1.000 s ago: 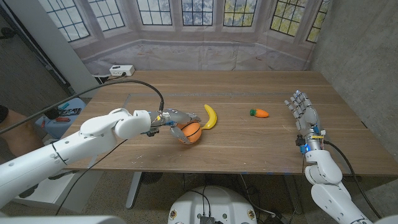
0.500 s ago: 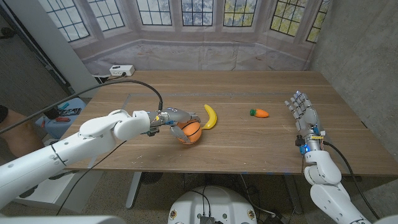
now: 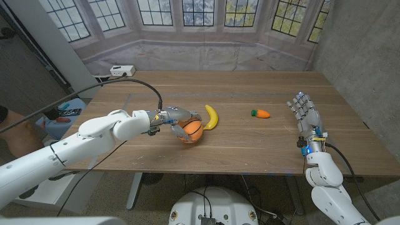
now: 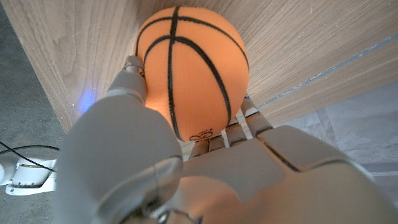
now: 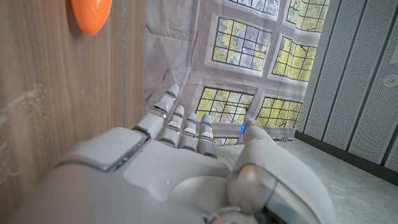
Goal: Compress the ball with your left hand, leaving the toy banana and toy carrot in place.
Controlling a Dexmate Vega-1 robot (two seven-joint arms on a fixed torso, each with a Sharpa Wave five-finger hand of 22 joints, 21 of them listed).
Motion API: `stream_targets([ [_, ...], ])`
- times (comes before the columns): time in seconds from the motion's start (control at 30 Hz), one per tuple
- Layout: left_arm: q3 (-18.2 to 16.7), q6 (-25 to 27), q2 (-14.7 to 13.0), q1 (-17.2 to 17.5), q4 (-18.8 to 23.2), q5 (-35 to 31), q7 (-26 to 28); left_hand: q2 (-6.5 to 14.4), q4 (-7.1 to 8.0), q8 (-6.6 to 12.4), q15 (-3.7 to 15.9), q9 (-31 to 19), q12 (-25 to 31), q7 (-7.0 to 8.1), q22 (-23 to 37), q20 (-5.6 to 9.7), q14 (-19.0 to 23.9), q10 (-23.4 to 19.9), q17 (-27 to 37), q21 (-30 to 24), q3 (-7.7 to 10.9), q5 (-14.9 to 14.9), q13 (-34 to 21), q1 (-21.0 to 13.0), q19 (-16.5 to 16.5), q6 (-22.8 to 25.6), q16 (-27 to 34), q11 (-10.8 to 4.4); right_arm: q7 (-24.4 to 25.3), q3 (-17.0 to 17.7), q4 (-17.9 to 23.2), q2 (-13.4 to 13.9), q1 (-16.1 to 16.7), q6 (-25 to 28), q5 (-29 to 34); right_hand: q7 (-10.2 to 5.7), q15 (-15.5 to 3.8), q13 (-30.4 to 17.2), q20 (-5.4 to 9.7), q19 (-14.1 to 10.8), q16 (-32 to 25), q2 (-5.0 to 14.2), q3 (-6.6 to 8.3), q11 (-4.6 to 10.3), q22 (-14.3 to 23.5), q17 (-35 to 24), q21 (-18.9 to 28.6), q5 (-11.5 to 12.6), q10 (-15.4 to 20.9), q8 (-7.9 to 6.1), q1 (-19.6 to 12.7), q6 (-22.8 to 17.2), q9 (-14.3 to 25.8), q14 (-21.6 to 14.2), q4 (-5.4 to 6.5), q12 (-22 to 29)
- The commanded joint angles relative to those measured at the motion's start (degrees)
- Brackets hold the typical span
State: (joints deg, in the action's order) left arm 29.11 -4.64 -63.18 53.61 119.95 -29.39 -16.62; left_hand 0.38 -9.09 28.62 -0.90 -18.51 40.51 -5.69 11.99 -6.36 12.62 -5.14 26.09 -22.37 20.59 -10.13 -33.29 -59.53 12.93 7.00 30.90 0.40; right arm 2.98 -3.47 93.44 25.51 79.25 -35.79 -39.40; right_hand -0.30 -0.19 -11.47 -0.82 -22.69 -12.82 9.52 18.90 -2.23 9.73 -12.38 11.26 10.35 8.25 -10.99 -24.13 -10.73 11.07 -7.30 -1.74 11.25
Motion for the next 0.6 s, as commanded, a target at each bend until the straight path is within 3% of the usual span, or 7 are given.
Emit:
stream_targets([
  [0.03,-1.08,1.48,0.48,0.3,0.5,2.43,0.7,0.68,0.05,0.3,0.28,-0.15,0.54,0.15,0.18,-0.09,1.07,-0.6,0.38,-0.3,-0.31,-0.42,-0.31,-1.4,0.42,0.7,0.46,0.05,0.06,0.31,0.74,0.04,0.38,-0.23,0.19,0.09,-0.16,-0.18,-0.15,-0.65,-0.2,0.2,-0.08,-0.18,0.3,-0.18,0.23,-0.05,-0.11,-0.37,0.57,-0.03,0.1,-0.41,-0.28,0.29],
  [0.6,-1.41,4.86,2.19,-0.9,0.48,6.16,1.08,0.92,0.12,0.82,0.39,-0.4,1.22,0.05,0.21,-0.24,1.74,-1.22,1.12,-0.46,-0.77,-0.48,-1.12,-1.83,0.74,1.88,1.44,-0.17,-0.53,0.11,0.97,0.4,-0.31,0.07,0.38,0.03,-0.16,-0.18,-0.2,-0.67,-0.19,0.22,-0.04,-0.07,0.31,-0.21,0.23,-0.05,-0.17,-0.39,0.68,-0.08,0.11,-0.3,-0.31,0.28],
])
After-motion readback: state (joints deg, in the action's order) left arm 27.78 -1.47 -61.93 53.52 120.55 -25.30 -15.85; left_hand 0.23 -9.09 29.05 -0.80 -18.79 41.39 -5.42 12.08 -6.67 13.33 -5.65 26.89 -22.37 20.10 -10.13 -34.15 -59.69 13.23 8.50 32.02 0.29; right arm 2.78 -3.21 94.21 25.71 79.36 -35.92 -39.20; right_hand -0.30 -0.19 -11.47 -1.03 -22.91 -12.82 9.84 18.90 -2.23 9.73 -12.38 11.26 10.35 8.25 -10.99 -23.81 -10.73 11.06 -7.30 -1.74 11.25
